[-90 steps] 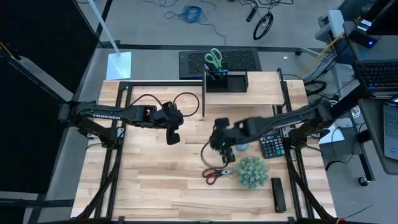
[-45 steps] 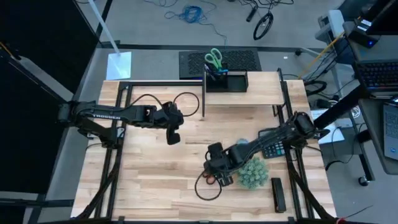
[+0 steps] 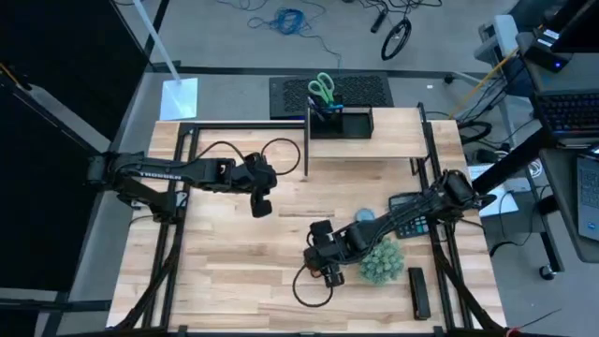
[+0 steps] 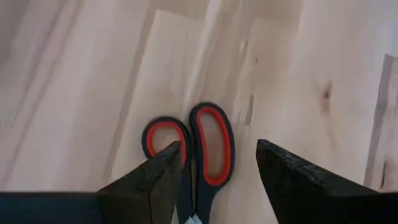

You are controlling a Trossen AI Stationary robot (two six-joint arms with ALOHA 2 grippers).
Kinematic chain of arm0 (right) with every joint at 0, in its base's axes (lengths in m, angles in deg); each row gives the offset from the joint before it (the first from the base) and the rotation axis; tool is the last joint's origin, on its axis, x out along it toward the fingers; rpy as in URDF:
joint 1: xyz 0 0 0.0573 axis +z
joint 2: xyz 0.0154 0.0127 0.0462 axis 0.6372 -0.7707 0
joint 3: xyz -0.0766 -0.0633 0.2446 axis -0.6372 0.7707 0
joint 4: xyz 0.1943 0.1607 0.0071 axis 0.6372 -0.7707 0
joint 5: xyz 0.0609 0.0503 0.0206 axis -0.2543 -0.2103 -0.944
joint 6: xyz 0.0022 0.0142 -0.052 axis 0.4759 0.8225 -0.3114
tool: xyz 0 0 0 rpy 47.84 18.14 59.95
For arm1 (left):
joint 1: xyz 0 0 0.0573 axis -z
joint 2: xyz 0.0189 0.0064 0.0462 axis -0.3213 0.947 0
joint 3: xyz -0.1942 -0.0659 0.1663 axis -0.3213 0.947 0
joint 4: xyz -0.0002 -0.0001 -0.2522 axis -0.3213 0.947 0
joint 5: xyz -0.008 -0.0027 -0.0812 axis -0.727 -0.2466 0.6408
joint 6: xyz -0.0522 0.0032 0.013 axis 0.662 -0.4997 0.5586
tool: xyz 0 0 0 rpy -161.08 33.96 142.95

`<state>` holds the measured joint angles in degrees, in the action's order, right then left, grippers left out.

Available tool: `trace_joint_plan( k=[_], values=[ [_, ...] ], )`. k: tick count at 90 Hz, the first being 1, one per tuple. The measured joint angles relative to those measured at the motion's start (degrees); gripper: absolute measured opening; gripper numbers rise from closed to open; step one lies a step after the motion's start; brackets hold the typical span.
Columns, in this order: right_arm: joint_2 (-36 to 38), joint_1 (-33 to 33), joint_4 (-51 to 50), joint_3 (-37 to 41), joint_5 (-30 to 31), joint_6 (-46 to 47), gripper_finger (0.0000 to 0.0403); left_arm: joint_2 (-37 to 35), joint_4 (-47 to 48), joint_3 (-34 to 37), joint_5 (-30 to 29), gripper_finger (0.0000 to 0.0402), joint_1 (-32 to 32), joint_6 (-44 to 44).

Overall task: Pick and place office supplies into organizer
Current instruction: Put the black scissors into the black desk organizer on the shelf

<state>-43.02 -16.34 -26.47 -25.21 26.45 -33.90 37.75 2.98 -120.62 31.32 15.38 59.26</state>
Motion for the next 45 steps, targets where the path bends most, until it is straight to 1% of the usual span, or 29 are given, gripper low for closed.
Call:
trace_joint_plan(
  k=[13,24,45],
  values=[
    [-3.19,0.75,0.35,0.02,0.06,2.60,0.0189,0.00,0.07,0.00,0.00,0.0003,0.07,0.22],
    [-4.18,0.94,0.63,0.02,0.41,4.09,0.0189,0.00,0.17,0.00,0.00,0.0003,0.07,0.21],
    [-6.28,0.66,0.92,0.03,0.06,3.41,0.0189,0.00,0.17,0.00,0.00,0.0003,0.08,0.21]
  ],
)
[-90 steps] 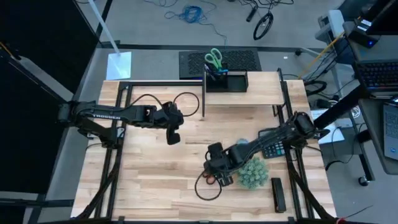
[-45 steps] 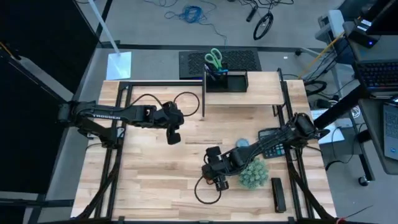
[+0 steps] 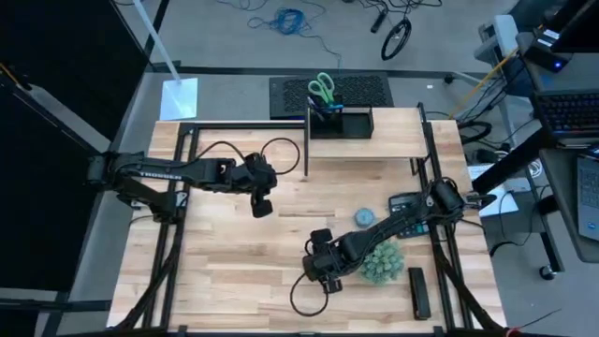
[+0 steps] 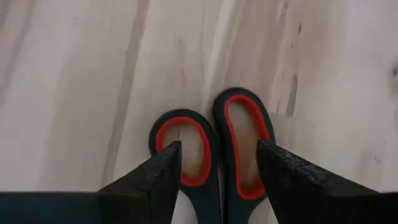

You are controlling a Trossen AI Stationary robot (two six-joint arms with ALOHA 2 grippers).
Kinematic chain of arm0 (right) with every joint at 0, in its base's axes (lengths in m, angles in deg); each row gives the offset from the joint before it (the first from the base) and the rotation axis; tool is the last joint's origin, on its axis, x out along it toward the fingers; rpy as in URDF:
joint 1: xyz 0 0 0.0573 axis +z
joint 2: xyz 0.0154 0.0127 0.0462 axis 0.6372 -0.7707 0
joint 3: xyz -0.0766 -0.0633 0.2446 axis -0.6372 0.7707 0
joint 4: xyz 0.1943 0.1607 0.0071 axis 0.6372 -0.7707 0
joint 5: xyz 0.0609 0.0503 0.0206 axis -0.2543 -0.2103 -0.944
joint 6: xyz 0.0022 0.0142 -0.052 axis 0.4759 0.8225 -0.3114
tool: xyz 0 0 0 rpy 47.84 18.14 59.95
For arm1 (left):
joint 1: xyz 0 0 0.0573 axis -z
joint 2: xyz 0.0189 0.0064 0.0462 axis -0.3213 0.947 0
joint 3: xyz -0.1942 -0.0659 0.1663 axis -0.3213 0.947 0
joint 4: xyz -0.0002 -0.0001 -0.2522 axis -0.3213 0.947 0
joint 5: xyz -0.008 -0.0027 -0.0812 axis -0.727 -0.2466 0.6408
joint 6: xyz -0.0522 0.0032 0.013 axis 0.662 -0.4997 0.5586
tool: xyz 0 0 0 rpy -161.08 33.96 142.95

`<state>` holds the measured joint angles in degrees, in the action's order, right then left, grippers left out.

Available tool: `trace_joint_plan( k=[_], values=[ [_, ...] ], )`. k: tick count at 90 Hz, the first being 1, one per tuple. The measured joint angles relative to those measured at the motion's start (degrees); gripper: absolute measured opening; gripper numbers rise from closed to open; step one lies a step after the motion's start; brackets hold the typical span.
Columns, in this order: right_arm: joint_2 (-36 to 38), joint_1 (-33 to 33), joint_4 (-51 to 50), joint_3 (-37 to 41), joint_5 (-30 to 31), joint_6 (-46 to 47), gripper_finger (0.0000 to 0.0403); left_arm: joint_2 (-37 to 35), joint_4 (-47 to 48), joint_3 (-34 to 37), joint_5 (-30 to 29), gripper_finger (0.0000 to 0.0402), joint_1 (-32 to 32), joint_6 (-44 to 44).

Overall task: Pick and place office supplies into organizer
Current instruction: Put the black scissors into the black desk organizer on the shelf

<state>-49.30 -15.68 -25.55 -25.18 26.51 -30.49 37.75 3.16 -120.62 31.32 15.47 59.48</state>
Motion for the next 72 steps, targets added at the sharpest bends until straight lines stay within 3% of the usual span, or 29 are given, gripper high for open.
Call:
trace_joint_plan(
  k=[25,39,57,72],
  values=[
    [-2.73,-0.37,0.32,-0.23,-0.52,-0.96,0.0178,0.00,-0.18,0.00,0.17,0.0003,0.03,0.00],
    [-3.45,-0.55,0.18,-0.23,-2.19,-1.65,0.0136,0.00,-0.20,0.00,0.17,0.0003,0.03,0.00],
    [-3.56,-0.52,0.15,-0.16,-2.57,-3.31,0.0052,0.00,-0.23,0.00,0.17,0.0003,0.03,-0.02],
    [-2.48,-0.64,0.66,-0.04,-2.68,-3.49,0.0046,0.00,-0.44,0.00,0.17,0.0003,0.03,-0.02]
  ],
)
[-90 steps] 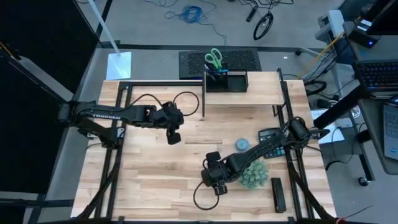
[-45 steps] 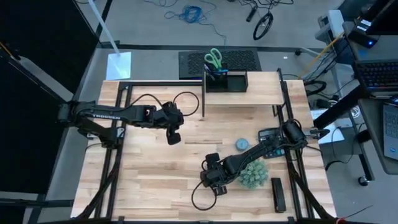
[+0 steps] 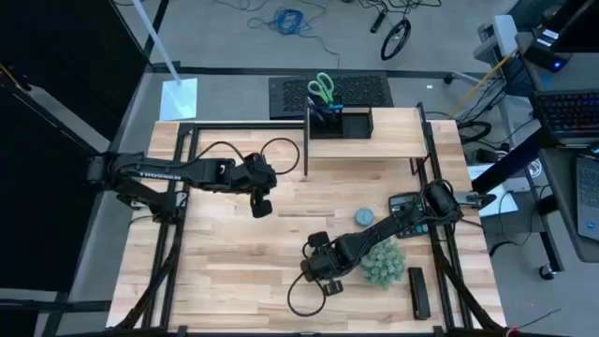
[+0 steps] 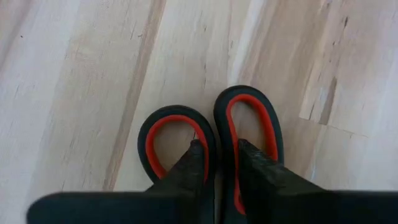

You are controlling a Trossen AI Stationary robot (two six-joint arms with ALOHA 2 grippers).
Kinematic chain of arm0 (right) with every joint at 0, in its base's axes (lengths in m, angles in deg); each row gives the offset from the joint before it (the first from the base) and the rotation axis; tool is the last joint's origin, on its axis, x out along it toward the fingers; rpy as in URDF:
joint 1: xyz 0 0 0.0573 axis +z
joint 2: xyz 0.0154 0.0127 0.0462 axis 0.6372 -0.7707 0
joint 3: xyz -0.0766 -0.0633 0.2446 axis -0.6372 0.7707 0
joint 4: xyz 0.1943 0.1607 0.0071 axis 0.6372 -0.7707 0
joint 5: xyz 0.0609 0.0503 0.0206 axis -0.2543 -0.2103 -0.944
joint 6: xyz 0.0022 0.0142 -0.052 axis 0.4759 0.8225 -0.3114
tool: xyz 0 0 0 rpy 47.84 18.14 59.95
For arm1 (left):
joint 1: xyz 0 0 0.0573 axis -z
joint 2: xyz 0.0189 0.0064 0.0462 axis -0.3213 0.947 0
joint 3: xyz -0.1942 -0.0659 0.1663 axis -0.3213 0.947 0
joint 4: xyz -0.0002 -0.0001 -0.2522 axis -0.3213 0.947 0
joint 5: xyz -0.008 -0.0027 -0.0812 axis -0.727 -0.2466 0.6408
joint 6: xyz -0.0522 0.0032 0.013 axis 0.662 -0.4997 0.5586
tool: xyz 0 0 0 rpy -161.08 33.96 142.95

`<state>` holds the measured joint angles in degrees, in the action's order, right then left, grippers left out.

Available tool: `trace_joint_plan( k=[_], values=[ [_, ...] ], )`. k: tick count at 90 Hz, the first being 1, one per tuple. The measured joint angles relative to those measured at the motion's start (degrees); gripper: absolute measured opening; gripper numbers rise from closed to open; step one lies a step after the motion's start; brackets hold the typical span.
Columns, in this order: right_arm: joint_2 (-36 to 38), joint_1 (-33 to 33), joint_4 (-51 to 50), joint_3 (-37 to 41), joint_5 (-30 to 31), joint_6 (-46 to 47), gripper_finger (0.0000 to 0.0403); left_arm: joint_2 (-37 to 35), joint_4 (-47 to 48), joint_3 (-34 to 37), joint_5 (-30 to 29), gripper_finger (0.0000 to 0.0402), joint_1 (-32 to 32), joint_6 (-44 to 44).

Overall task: Pick and place office supplies into organizer
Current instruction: Put the black scissors into the black desk organizer on the shelf

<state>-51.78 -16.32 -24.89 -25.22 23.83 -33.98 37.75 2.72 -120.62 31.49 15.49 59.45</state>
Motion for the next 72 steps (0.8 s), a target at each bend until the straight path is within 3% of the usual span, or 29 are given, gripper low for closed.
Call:
trace_joint_plan(
  k=[38,72],
  values=[
    [6.77,-2.28,0.06,0.27,4.96,-2.48,0.0043,0.00,0.04,0.00,0.00,0.0003,0.00,-0.02],
    [23.17,-6.73,-0.51,0.23,15.01,-8.04,0.0042,0.00,0.04,0.00,-0.30,0.0003,-0.04,-0.39]
  ],
)
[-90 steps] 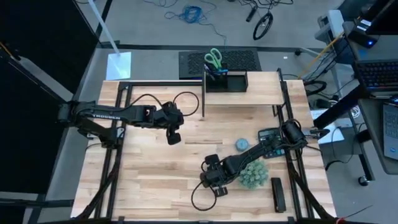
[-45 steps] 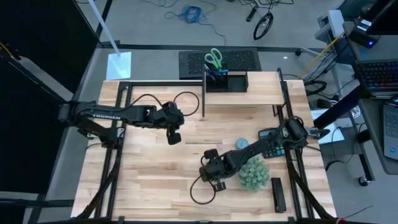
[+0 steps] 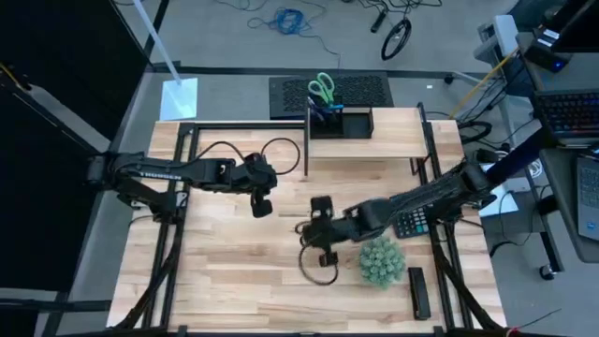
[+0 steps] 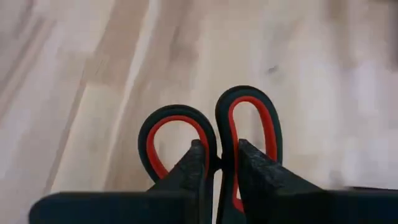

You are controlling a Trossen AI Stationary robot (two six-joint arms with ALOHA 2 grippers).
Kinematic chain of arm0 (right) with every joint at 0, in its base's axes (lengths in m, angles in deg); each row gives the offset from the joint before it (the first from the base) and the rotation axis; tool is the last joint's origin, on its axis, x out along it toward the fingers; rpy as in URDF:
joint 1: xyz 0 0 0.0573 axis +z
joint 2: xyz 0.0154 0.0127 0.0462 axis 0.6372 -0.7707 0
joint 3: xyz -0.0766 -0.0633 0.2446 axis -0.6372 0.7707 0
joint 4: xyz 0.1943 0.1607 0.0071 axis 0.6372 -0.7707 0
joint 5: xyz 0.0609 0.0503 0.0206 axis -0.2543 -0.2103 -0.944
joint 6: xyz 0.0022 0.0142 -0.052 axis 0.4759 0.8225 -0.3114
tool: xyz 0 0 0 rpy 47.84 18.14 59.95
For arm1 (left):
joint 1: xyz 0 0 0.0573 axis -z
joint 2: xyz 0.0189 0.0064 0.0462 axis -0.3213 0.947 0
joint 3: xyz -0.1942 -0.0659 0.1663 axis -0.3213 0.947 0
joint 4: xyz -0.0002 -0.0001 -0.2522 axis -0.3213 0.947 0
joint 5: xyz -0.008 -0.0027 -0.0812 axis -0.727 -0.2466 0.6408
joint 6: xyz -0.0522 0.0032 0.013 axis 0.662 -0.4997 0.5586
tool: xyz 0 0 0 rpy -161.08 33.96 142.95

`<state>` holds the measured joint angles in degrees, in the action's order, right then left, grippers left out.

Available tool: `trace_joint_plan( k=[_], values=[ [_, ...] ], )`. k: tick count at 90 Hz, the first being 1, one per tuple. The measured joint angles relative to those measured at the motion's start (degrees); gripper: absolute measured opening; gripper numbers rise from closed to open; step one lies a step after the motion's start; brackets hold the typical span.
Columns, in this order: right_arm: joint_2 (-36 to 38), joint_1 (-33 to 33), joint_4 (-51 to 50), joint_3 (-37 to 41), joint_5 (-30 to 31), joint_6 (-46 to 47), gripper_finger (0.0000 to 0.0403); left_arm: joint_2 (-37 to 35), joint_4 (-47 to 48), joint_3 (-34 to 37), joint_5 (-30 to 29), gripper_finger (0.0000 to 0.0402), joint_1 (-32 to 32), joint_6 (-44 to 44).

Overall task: Pick and place office supplies into organizer
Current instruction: Put the black scissors into the black desk organizer on the shelf

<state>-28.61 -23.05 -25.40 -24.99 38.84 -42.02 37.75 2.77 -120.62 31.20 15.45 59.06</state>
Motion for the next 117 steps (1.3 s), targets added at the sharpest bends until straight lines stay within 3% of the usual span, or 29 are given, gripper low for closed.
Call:
trace_joint_plan(
  k=[13,43,68,86,117],
  values=[
    [8.70,-3.75,2.19,-0.06,4.87,-3.46,0.0043,0.00,-1.42,0.00,-0.03,0.0003,0.00,0.28],
    [20.51,-18.84,18.27,-0.11,5.01,-13.83,0.0042,0.00,-3.54,0.00,-0.11,0.0003,0.00,1.97],
    [18.59,-31.18,36.18,-0.15,4.21,-19.80,0.0043,0.00,-7.35,0.00,-0.12,0.0003,0.00,1.96],
    [14.26,-38.37,44.70,-0.15,4.15,-18.17,0.0043,0.02,-11.09,0.00,-0.16,0.0003,0.00,-0.29],
    [6.71,-45.53,48.21,-0.15,4.64,-12.33,0.0042,0.02,-11.19,0.00,-0.16,0.0003,0.00,-3.13]
  ],
)
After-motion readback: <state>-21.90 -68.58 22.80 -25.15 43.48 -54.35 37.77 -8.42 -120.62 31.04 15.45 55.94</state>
